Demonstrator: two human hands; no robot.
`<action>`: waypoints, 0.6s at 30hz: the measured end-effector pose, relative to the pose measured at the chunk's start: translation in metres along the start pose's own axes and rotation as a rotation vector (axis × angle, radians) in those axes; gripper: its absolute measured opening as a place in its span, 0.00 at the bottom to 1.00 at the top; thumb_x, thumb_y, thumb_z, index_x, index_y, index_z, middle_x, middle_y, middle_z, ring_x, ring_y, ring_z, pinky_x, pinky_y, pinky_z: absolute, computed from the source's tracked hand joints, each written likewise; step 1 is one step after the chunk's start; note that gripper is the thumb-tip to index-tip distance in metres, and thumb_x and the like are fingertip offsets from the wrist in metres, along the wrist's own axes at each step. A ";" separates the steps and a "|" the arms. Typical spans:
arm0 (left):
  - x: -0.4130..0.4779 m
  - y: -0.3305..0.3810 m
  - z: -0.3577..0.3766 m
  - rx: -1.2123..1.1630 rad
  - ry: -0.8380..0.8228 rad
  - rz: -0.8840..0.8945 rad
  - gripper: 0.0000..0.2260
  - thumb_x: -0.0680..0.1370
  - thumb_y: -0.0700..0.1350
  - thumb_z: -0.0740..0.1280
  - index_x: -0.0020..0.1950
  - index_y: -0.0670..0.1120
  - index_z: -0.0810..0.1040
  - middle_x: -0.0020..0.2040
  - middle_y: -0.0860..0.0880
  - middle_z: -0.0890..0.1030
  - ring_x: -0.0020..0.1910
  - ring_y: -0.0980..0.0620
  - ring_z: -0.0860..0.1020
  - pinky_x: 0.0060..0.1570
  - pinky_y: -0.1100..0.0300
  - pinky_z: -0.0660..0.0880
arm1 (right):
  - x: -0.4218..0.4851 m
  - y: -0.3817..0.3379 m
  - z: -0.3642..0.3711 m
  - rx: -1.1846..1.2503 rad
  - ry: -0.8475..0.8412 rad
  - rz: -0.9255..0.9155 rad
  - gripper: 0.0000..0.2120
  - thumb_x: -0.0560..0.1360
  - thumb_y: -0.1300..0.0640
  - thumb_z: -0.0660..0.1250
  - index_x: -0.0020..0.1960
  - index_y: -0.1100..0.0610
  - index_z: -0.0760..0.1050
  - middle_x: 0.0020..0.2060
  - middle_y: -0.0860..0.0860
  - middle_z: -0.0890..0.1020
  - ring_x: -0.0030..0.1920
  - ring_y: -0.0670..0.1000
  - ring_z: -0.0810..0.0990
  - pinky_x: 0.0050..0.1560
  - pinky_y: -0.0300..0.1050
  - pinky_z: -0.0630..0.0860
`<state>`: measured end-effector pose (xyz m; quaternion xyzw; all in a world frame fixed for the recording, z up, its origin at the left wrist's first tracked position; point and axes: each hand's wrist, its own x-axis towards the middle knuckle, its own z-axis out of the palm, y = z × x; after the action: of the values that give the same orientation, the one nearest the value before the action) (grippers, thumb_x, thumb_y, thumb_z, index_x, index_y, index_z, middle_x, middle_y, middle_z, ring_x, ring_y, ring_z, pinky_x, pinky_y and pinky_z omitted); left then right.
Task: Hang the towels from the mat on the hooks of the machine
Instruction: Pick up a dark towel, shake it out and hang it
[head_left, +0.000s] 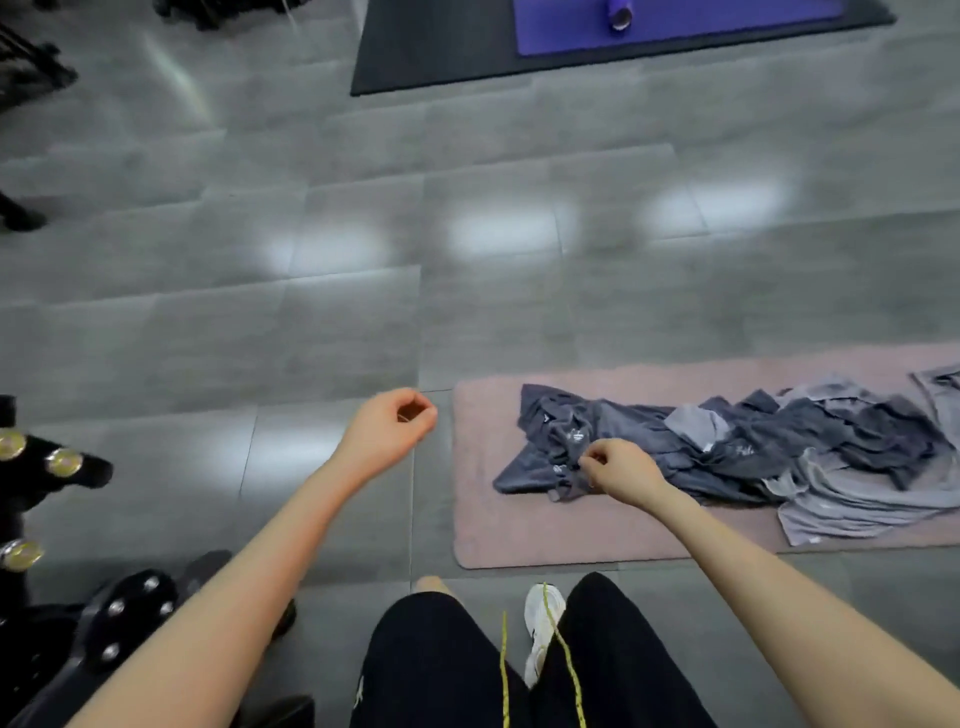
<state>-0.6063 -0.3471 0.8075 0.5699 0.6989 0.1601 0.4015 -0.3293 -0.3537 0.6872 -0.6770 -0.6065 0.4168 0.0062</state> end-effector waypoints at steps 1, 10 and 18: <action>0.023 0.008 -0.003 0.032 -0.014 0.020 0.05 0.77 0.42 0.65 0.46 0.42 0.79 0.44 0.42 0.83 0.42 0.49 0.80 0.34 0.68 0.69 | 0.012 -0.001 -0.008 0.014 0.013 0.025 0.13 0.75 0.57 0.60 0.34 0.57 0.74 0.33 0.54 0.80 0.36 0.56 0.77 0.34 0.44 0.69; 0.253 0.067 -0.047 0.173 -0.234 0.238 0.07 0.76 0.42 0.66 0.39 0.49 0.76 0.40 0.44 0.83 0.41 0.46 0.81 0.45 0.56 0.76 | 0.152 -0.028 -0.047 0.202 0.149 0.260 0.13 0.77 0.54 0.61 0.40 0.62 0.77 0.34 0.56 0.81 0.37 0.55 0.78 0.33 0.44 0.67; 0.454 0.147 -0.082 0.432 -0.533 0.576 0.03 0.76 0.44 0.66 0.42 0.48 0.77 0.40 0.50 0.82 0.42 0.49 0.81 0.48 0.55 0.76 | 0.243 -0.084 -0.074 0.544 0.405 0.643 0.16 0.76 0.56 0.60 0.30 0.52 0.71 0.30 0.52 0.79 0.35 0.53 0.77 0.38 0.45 0.71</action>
<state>-0.5815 0.1366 0.7871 0.8333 0.4012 -0.0369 0.3785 -0.3758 -0.0939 0.6433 -0.8722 -0.2211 0.4010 0.1721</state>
